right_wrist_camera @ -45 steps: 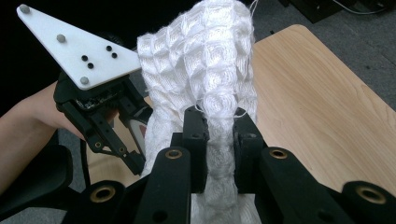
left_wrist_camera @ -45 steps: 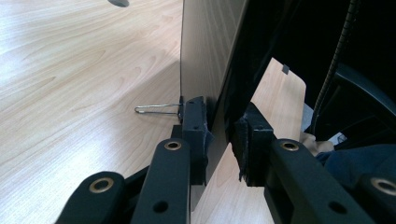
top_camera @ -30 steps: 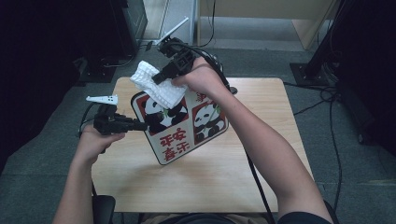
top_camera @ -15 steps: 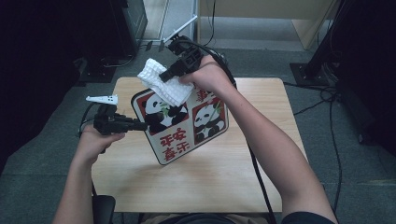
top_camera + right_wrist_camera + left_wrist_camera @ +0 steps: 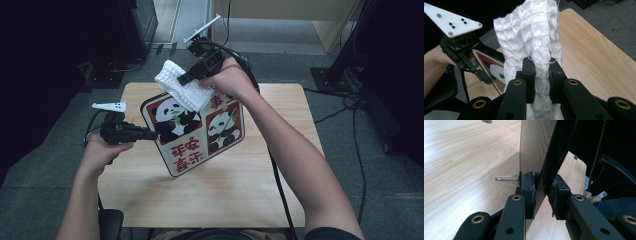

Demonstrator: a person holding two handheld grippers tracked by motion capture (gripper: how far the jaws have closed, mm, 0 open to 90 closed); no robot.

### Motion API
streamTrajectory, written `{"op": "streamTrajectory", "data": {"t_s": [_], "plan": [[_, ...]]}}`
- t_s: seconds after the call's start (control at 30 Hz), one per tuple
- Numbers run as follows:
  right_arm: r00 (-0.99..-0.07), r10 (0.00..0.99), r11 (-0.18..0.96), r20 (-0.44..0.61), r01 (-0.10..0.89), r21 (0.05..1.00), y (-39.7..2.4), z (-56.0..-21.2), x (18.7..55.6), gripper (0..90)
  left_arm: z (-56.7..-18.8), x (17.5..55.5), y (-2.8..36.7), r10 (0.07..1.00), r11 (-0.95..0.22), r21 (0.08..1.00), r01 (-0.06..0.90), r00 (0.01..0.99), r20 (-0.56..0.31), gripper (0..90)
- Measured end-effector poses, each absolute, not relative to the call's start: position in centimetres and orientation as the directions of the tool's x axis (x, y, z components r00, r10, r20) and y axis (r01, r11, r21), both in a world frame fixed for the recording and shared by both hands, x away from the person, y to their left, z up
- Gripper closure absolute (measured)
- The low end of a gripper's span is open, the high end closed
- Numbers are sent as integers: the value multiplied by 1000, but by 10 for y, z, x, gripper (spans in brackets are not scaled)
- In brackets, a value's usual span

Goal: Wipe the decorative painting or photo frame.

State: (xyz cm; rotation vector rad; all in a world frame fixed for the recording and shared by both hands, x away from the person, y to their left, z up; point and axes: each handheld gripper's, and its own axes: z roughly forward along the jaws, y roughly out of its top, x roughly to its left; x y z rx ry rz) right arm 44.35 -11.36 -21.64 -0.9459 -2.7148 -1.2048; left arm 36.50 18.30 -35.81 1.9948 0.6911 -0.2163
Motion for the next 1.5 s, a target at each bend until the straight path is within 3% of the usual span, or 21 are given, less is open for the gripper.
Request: {"op": "streamTrajectory", "data": {"t_s": [0.57,1.1,1.5], "plan": [[-795,538,510,279,571,644,-136,-218,447,805,-358,365,181,377,-371,755,541,831,-410,765],[-777,593,496,213,560,663,-140,-207,458,799,-359,365,182,375,-371,752,544,829,-415,764],[-755,616,475,224,584,658,-151,-213,470,798,-359,365,182,375,-370,753,545,828,-416,765]]}}
